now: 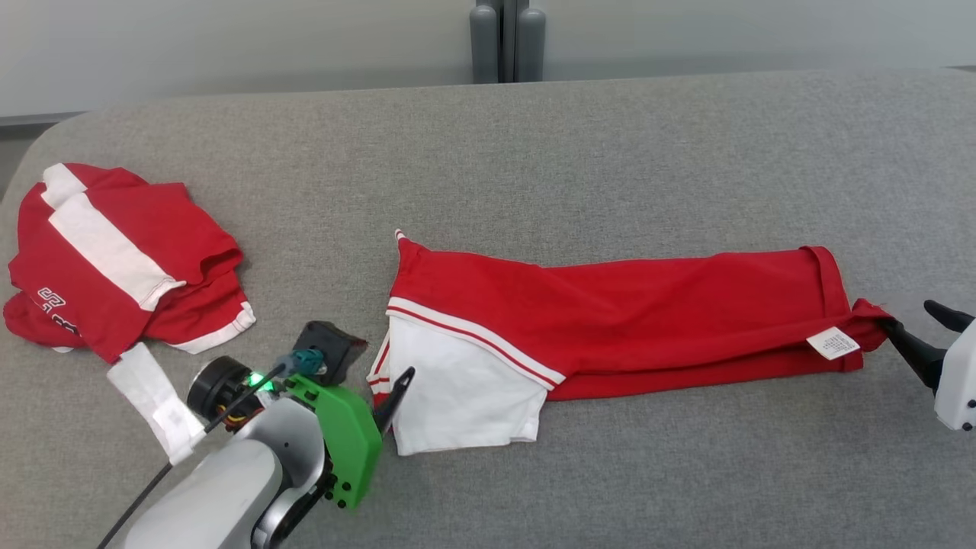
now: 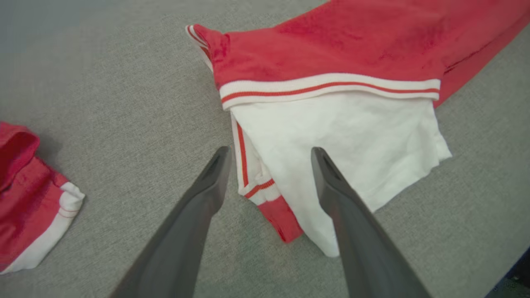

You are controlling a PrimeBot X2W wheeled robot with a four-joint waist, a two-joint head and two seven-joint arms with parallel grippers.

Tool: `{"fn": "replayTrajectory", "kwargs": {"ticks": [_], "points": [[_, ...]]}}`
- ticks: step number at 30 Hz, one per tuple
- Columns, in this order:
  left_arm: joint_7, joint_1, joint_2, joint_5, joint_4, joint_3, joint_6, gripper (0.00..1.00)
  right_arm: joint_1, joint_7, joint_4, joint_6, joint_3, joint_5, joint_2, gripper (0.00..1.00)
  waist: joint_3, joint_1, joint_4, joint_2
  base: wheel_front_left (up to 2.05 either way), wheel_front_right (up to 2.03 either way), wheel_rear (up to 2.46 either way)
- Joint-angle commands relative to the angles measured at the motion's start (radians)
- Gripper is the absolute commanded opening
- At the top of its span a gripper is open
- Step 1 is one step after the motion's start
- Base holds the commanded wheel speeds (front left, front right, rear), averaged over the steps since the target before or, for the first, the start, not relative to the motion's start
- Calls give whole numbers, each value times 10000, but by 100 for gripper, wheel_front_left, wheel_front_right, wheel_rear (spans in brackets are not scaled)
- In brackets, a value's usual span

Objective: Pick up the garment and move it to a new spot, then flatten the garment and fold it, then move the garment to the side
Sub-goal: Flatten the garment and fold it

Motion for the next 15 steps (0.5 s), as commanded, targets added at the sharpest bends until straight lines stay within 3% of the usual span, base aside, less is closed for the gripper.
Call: {"fn": "replayTrajectory", "kwargs": {"ticks": [1,7,15], "points": [[-260,163,-75,19,95,137,159,100,29,-50,-49,-19,-65,51,-100,100,-103,1,-35,0,0,0,0],[-2172,379,-584,-288,532,1143,953,100,-176,-954,-622,-19,-595,261,-248,100,-341,1,-102,0,0,0,0],[-3529,573,-983,-465,1107,1715,1339,100,47,-1555,-1279,-19,-1201,50,-484,100,-563,1,-43,0,0,0,0]]}}
